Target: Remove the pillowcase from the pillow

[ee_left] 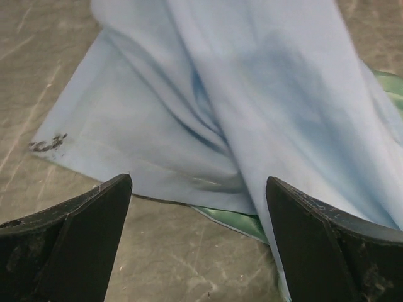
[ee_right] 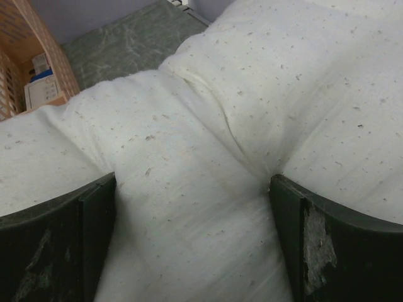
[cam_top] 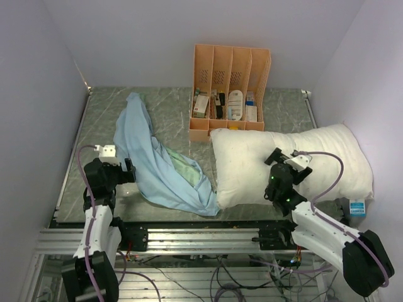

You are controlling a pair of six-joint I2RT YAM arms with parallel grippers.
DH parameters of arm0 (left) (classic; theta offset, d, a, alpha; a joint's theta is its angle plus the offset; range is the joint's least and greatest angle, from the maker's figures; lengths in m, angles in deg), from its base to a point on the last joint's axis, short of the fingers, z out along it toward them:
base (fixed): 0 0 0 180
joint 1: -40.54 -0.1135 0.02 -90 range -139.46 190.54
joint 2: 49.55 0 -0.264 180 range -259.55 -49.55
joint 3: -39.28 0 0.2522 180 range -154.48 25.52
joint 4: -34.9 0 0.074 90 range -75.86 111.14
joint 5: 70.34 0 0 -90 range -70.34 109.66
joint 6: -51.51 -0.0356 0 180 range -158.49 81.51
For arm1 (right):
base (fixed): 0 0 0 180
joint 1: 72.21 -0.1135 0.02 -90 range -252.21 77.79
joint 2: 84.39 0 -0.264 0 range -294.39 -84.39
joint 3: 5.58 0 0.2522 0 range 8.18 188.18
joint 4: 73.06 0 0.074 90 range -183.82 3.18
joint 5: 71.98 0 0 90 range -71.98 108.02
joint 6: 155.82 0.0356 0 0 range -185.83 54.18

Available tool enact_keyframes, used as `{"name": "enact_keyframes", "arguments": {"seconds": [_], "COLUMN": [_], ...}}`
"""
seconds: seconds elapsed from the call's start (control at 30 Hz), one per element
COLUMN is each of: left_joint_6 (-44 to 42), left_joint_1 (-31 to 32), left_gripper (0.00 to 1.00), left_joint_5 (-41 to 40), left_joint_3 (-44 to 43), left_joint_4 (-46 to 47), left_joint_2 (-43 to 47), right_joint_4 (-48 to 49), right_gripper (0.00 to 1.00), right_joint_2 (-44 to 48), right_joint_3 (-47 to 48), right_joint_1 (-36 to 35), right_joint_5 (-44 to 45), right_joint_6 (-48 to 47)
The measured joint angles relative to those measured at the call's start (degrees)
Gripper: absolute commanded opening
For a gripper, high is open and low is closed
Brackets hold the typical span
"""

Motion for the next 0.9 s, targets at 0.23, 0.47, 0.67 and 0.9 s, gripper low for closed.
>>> {"name": "enact_keyframes", "arguments": {"seconds": [0.23,0.47,0.67,0.9], "left_joint_6": [1.9,3.5,4.4,3.3], "left_joint_1": [0.0,-0.1,-0.1,-0.1], "left_gripper": [0.99,0.99,0.99,0.99], "left_joint_5": [-4.5,-5.7,-7.4,-3.7], "left_joint_3": [0.9,3.0,5.9,10.6], "left_joint_4": [-0.7,-3.4,-6.8,-5.0], "left_joint_2": [11.5,27.8,35.9,32.8], "right_joint_4": [7.1,8.8,9.3,9.4], "right_gripper": [1.00,1.00,1.00,1.00], "right_joint_2": [-5.2,-6.2,-7.7,-7.8], "right_joint_3": [-0.5,-0.6,-0.2,0.0], "right_joint_1": [0.0,0.0,0.0,0.0], "right_joint_5": [-0.3,-0.5,-0.3,-0.3], "right_joint_6": [-3.5,-4.8,-4.9,-5.3]}}
